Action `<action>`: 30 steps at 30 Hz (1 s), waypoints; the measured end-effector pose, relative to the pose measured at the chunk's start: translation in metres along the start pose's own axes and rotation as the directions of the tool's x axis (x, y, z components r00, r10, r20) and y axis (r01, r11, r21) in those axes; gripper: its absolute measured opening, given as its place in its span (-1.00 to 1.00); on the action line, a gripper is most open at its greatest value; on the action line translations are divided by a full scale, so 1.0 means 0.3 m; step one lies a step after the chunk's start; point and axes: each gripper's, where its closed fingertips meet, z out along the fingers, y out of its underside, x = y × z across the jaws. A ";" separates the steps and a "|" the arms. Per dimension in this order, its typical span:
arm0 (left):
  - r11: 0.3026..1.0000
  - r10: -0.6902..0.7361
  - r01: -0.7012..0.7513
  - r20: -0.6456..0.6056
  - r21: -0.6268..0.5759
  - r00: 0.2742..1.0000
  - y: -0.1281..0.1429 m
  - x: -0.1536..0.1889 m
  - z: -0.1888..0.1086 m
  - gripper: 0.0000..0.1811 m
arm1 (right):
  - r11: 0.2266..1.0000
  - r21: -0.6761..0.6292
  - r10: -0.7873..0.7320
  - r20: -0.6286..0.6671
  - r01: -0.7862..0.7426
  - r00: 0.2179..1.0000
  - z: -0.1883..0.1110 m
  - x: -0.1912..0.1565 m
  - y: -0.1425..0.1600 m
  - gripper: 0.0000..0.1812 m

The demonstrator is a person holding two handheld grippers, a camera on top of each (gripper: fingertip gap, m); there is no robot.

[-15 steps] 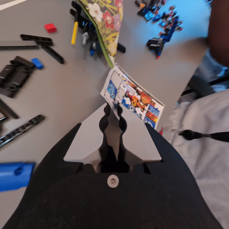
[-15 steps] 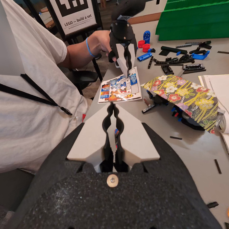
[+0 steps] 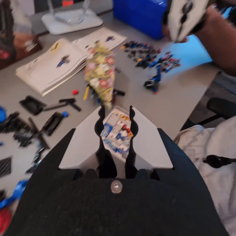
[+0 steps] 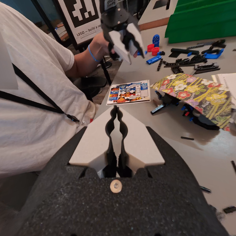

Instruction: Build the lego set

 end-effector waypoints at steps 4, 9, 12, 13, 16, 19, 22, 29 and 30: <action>0.996 0.076 -0.066 -0.173 0.062 0.982 -0.062 0.208 0.117 -0.66 | 0.990 0.106 -0.060 -0.268 0.091 0.962 -0.124 0.113 -0.028 -1.00; 0.999 0.016 -0.007 -0.252 0.034 0.967 -0.070 0.327 0.292 -0.71 | 0.988 0.126 -0.004 -0.565 0.092 0.825 -0.241 0.228 -0.006 -1.00; 0.998 0.013 -0.023 -0.197 -0.052 0.980 -0.035 0.317 0.385 -0.64 | 0.990 0.100 -0.025 -0.554 0.096 0.832 -0.232 0.209 0.009 -1.00; 0.996 0.039 -0.051 -0.171 -0.066 0.984 -0.030 0.309 0.406 -0.61 | 0.989 0.113 -0.022 -0.532 0.096 0.846 -0.230 0.201 0.011 -1.00; 0.989 0.111 -0.126 -0.178 -0.077 0.978 -0.019 0.320 0.450 -0.58 | 0.972 0.228 0.035 -0.386 0.058 0.922 -0.218 0.151 -0.011 -1.00; 0.979 0.162 -0.184 -0.222 -0.084 0.961 0.000 0.321 0.478 -0.60 | 0.971 0.235 0.022 -0.261 0.041 0.965 -0.201 0.098 -0.008 -1.00; 0.969 0.212 -0.239 -0.294 -0.057 0.932 0.000 0.345 0.486 -0.68 | 0.978 0.207 0.003 -0.160 0.030 0.987 -0.179 0.042 0.005 -1.00; 0.927 0.344 -0.371 -0.265 -0.060 0.901 -0.002 0.295 0.511 -0.80 | 0.990 0.140 0.012 -0.079 0.000 0.997 -0.111 0.007 0.053 -1.00; 0.922 0.352 -0.380 -0.255 -0.067 0.900 0.001 0.282 0.509 -0.80 | 0.991 0.132 0.012 -0.080 -0.001 0.997 -0.097 0.010 0.062 -1.00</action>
